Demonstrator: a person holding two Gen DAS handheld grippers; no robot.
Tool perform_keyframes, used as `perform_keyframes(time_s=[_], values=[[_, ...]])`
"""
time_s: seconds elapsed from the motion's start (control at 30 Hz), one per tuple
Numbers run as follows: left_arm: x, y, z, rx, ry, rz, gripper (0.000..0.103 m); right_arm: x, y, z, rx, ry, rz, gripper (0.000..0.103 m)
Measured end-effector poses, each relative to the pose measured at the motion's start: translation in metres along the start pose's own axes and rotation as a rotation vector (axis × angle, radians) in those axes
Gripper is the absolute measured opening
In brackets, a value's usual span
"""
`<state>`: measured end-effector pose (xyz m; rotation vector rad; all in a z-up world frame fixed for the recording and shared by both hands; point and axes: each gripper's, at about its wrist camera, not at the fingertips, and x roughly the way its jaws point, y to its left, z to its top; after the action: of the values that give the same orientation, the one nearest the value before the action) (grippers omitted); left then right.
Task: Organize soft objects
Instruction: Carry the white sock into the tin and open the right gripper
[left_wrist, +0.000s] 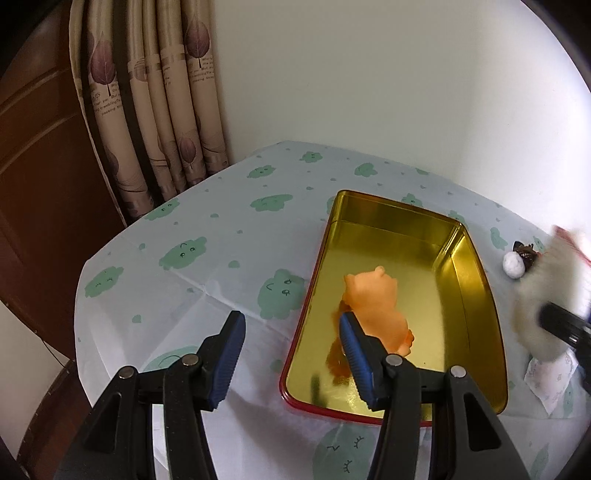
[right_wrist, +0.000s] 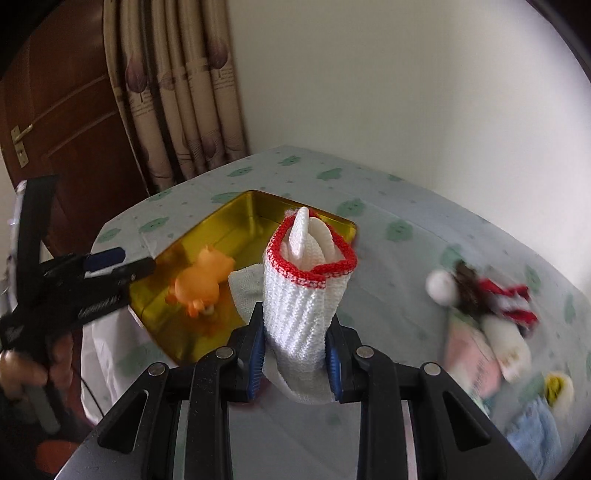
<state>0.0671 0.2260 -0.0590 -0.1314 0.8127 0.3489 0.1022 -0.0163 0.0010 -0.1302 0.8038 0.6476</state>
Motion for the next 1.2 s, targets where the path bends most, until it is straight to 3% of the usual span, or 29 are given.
perform_keyframes(time_s=[0.33,0.77,0.83,1.0,1.2], values=[[0.001,0.009,0.002,-0.042,-0.003,-0.008,0.054,0.062,0.025,0.035,-0.046,0.051,-0.025,0.026],[0.005,0.017,0.002,-0.08,0.01,-0.017,0.054,0.108,0.017,0.039,-0.023,0.13,-0.056,0.031],[0.005,0.017,0.002,-0.08,0.011,-0.021,0.054,0.111,0.016,0.038,-0.017,0.14,-0.054,0.034],[0.006,0.017,0.003,-0.082,0.013,-0.025,0.054,0.107,0.018,0.036,-0.021,0.138,-0.058,0.063],[0.006,0.016,0.003,-0.077,0.013,-0.036,0.054,0.079,0.016,0.038,-0.023,0.084,-0.071,0.068]])
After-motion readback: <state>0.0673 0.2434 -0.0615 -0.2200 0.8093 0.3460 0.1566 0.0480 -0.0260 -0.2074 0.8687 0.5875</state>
